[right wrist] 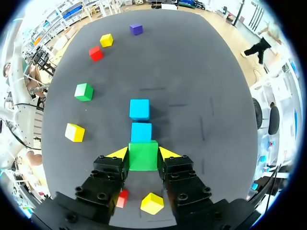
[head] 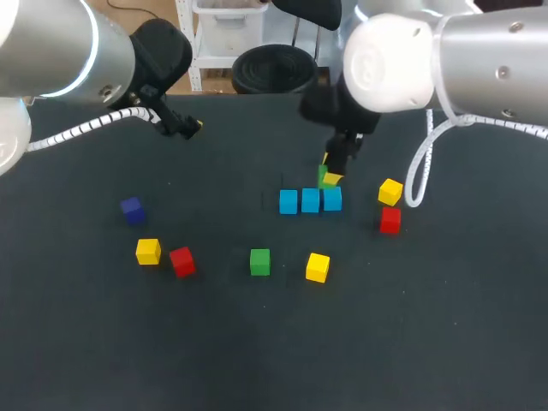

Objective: Place the blue cubes, place green cubes on the blue cubes, place the yellow cubes on the green cubes, then place the red cubes on the yellow cubes, and place purple cube on the red cubes.

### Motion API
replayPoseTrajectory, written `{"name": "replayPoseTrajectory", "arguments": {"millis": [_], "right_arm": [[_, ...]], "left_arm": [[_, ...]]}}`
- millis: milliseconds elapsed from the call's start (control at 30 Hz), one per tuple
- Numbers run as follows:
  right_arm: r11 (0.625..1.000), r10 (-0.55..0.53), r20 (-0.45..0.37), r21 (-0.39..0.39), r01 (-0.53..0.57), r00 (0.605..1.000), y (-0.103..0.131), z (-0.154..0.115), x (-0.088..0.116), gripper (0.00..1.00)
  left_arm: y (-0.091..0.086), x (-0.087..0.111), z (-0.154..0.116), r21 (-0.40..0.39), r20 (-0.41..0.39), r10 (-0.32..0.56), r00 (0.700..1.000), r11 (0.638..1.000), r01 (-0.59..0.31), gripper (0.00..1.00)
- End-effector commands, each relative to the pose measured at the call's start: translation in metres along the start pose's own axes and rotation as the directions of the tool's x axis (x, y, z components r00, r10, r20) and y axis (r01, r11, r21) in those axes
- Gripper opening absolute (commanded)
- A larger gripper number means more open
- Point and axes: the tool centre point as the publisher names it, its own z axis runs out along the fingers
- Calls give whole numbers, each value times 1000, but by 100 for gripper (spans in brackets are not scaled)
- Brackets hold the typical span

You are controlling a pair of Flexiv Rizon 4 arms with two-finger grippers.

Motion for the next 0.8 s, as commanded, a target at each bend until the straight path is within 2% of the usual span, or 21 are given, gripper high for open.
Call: {"name": "replayPoseTrajectory", "arguments": {"millis": [33,800], "right_arm": [[1000,-2,-1,5,2,1000,2,0,0,0],[1000,-23,-12,-20,23,1000,7,9,1,0]], "left_arm": [[-1,0,0,-3,-2,-1,1000,1000,1,100],[-1,0,0,-3,-2,-1,1000,1000,1,100]]}}
